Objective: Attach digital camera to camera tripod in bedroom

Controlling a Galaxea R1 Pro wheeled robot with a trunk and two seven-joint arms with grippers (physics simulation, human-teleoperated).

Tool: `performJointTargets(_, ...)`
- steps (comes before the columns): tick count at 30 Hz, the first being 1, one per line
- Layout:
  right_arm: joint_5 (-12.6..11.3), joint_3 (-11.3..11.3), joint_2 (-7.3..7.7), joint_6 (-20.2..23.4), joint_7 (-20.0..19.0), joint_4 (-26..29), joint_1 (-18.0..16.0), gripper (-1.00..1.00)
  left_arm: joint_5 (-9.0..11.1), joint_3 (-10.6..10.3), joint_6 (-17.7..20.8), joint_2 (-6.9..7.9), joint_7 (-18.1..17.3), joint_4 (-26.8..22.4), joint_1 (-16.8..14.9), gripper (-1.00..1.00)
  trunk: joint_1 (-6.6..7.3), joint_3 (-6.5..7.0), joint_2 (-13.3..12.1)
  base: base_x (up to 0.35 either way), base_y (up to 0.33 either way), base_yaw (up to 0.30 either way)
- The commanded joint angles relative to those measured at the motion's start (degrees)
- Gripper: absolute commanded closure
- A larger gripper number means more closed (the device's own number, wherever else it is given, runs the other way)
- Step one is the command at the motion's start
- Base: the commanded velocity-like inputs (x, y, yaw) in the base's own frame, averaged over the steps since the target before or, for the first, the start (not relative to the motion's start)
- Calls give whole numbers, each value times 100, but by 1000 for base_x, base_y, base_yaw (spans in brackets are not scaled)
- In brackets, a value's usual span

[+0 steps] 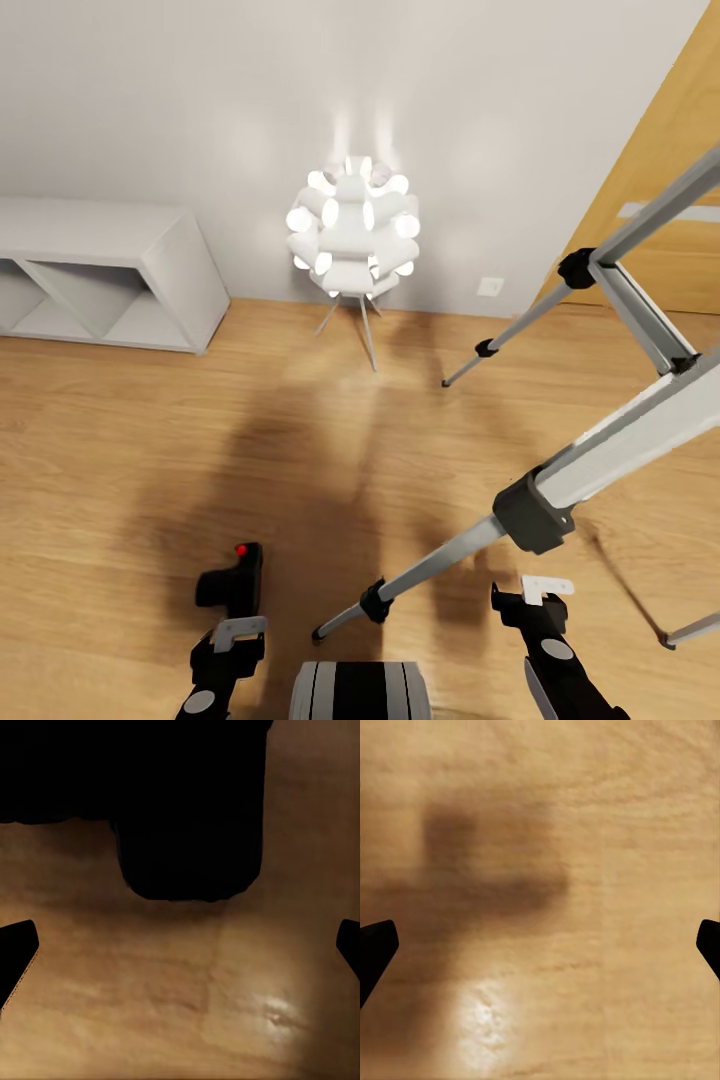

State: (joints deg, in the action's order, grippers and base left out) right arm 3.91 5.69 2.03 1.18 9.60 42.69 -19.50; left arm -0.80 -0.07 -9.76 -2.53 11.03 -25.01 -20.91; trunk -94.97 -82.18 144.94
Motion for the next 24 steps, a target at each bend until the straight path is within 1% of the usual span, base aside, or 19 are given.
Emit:
performJointTargets(1,41,2,-1,11,13,2,-1,-100,-8,-2,-17,-1,22,4,-4,-100,0,-3,1,155,0,0)
performJointTargets(8,40,2,-1,9,10,2,-1,-100,-8,-2,-17,-1,20,5,-5,-100,0,-3,1,115,0,0)
performJointTargets(24,40,2,4,13,7,2,-1,-100,-8,-2,-17,-1,19,5,-5,-100,0,-3,1,11,0,0)
